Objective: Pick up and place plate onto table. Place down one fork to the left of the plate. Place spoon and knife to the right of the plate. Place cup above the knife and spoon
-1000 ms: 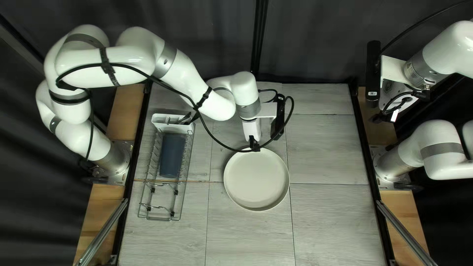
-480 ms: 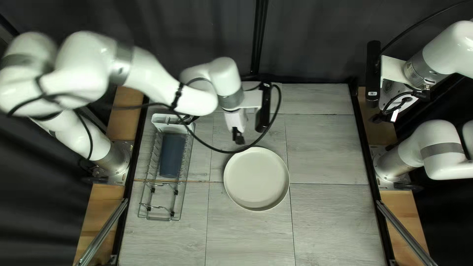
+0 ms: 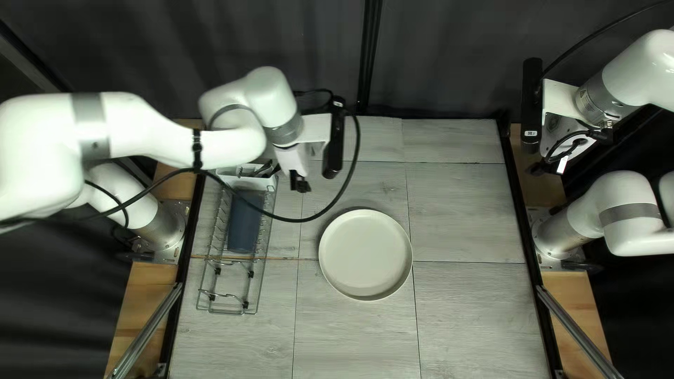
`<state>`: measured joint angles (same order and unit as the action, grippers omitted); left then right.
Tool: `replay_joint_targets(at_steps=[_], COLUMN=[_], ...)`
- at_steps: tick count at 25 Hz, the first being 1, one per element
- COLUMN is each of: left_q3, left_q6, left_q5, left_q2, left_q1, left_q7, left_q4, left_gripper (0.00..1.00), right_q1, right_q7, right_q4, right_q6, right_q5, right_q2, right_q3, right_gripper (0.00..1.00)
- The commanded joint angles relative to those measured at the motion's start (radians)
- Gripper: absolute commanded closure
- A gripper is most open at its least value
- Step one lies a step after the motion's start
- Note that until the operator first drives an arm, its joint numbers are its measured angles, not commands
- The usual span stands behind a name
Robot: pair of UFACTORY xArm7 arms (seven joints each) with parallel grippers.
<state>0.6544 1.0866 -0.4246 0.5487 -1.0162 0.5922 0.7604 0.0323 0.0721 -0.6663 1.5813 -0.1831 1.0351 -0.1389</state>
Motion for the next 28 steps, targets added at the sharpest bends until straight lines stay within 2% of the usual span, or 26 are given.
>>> replay_joint_targets(at_steps=[1, 6, 14, 21, 26, 28], left_q3=[-0.028, -0.044, 0.010, 0.029, 0.018, -0.011], left_q6=[0.059, 0.068, 0.010, -0.007, 0.000, 0.019], left_q5=[0.027, 0.046, 0.091, 0.113, 0.115, 0.100], left_q2=[0.076, 0.111, 0.084, 0.066, 0.076, 0.106], left_q1=[0.019, 0.026, 0.007, -0.012, -0.012, 0.013], left_q7=[0.026, 0.059, 0.055, 0.045, 0.052, 0.084], left_q4=[-0.027, -0.069, -0.113, -0.132, -0.142, -0.142], left_gripper=[0.00, 0.00, 0.00, 0.00, 0.00, 0.00], right_q1=[0.000, 0.000, 0.000, 0.000, 0.000, 0.000], right_q7=[0.000, 0.000, 0.000, 0.000, 0.000, 0.000], right_q4=[0.000, 0.000, 0.000, 0.000, 0.000, 0.000], right_q6=[0.000, 0.000, 0.000, 0.000, 0.000, 0.000], right_q5=[0.000, 0.000, 0.000, 0.000, 0.000, 0.000], right_q2=[0.000, 0.000, 0.000, 0.000, 0.000, 0.000], right_q3=[0.000, 0.000, 0.000, 0.000, 0.000, 0.000], right_gripper=[0.00, 0.00, 0.00, 0.00, 0.00, 0.00])
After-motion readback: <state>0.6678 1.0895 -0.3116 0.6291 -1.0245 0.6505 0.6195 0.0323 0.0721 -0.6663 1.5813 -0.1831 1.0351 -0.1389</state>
